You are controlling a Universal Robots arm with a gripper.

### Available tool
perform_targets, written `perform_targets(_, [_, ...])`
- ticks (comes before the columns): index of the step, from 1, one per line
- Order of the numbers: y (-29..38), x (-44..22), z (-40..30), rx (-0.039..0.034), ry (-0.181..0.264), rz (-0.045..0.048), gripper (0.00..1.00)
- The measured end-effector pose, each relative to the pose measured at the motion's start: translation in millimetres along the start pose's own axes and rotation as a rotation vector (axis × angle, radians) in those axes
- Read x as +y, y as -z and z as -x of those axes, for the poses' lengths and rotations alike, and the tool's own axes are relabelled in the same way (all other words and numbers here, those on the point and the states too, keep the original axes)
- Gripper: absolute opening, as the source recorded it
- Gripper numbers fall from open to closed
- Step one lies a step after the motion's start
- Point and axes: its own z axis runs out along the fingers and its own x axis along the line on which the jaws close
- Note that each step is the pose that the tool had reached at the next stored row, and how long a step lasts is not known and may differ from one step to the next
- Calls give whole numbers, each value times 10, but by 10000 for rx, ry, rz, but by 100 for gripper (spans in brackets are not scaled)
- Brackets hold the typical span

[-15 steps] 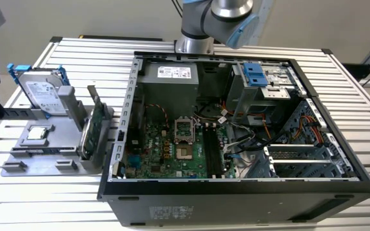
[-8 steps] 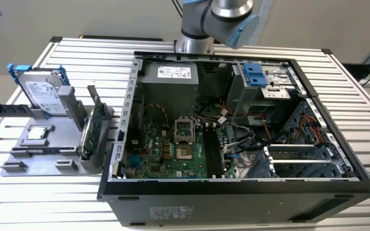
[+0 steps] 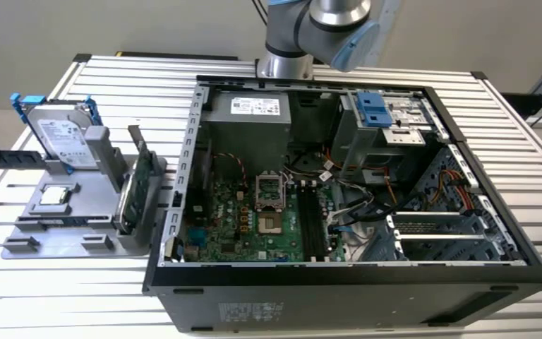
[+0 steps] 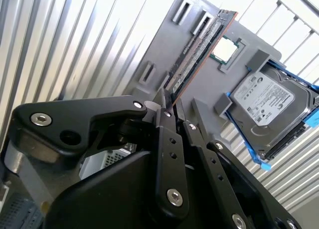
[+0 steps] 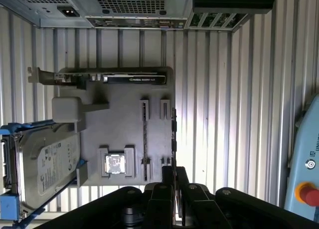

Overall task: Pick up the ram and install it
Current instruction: 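Pick up the ram and move it above insertion slot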

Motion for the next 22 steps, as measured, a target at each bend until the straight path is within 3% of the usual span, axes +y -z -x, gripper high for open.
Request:
perform_targets(4, [0, 30, -1, 0, 0, 0, 0])
perform_targets(22, [-3, 292, -2, 0, 0, 0, 0])
